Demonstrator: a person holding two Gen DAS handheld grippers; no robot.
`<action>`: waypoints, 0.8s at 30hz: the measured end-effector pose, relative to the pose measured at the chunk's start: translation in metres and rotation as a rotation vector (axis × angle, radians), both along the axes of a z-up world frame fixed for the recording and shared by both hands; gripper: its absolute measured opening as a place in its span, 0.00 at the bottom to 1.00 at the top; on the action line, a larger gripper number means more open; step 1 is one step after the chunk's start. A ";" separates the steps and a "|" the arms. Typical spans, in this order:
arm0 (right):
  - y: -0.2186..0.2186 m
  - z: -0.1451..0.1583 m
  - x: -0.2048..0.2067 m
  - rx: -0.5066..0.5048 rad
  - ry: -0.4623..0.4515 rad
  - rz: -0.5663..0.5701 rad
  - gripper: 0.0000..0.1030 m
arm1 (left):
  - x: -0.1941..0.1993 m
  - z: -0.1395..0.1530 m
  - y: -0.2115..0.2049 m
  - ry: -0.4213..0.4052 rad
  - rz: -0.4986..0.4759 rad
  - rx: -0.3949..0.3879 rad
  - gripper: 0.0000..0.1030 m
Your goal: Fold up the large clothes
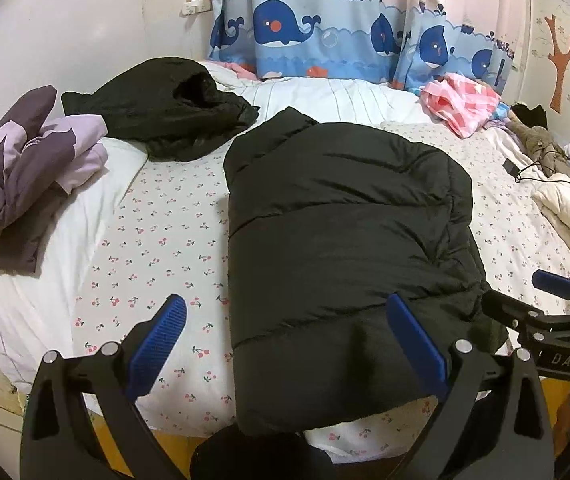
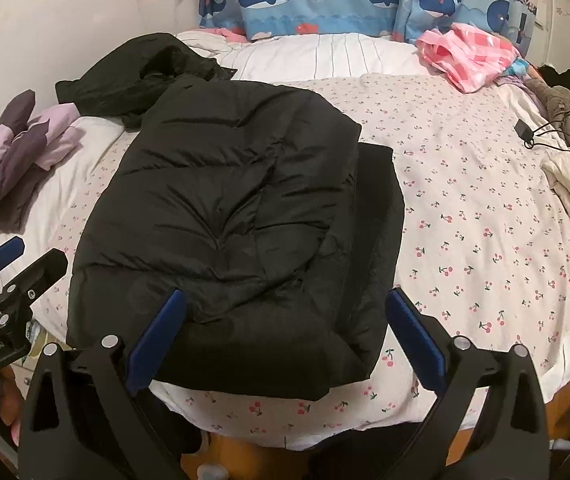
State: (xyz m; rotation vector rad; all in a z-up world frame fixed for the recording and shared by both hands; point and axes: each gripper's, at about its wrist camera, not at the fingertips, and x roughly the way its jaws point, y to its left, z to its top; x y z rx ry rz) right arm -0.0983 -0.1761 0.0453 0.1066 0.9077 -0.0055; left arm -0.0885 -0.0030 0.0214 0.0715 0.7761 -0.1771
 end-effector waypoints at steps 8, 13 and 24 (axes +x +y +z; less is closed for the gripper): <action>0.001 0.001 -0.003 0.005 -0.001 0.003 0.94 | 0.002 -0.004 0.000 0.029 -0.008 0.021 0.93; 0.001 0.002 -0.003 0.006 -0.001 0.006 0.94 | 0.002 -0.006 -0.001 0.039 -0.014 0.023 0.93; -0.008 0.002 0.006 0.024 0.014 0.007 0.94 | 0.006 -0.007 -0.003 0.044 -0.010 0.022 0.93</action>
